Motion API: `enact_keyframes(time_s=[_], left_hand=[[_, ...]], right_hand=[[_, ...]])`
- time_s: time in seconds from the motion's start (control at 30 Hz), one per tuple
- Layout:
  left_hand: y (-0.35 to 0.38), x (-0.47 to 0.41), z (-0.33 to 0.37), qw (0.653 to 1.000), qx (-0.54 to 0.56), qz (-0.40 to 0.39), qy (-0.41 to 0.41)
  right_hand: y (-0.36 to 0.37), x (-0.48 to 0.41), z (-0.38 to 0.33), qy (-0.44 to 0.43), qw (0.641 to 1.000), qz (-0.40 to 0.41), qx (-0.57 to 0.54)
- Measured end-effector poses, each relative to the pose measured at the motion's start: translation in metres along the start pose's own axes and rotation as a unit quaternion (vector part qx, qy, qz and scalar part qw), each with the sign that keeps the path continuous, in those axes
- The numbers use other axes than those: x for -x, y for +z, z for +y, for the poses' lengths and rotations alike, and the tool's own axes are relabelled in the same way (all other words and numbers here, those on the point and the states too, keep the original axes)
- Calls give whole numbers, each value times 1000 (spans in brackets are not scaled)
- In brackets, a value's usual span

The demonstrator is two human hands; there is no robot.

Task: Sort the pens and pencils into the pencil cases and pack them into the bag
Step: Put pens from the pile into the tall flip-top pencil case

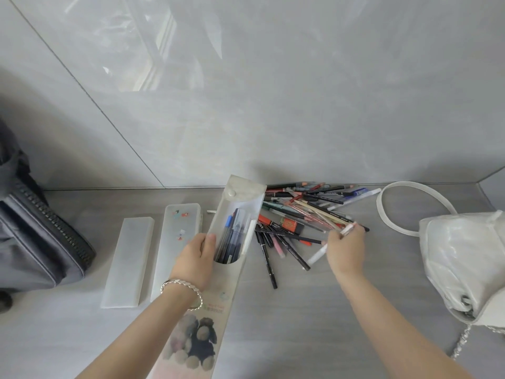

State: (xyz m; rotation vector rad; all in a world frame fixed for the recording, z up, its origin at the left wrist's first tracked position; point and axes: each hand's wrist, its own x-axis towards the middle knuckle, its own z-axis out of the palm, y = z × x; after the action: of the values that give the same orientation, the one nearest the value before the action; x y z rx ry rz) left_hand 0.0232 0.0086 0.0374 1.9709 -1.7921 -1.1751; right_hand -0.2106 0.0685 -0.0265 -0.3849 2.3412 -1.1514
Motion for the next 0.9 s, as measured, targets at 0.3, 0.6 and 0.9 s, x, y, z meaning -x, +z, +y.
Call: enact_keyframes(time_s=[0.3, 0.6, 0.9], left_hand=[[-1, 3, -9, 1000, 4, -6, -14], [0, 9, -16, 1000, 12, -10, -8], [7, 9, -13, 998, -10, -58, -8]], right_hand=[[35, 36, -19, -249, 861, -210, 390], [42, 38, -18, -184, 792, -234, 532], [-24, 65, -82, -181, 926, -332, -8]])
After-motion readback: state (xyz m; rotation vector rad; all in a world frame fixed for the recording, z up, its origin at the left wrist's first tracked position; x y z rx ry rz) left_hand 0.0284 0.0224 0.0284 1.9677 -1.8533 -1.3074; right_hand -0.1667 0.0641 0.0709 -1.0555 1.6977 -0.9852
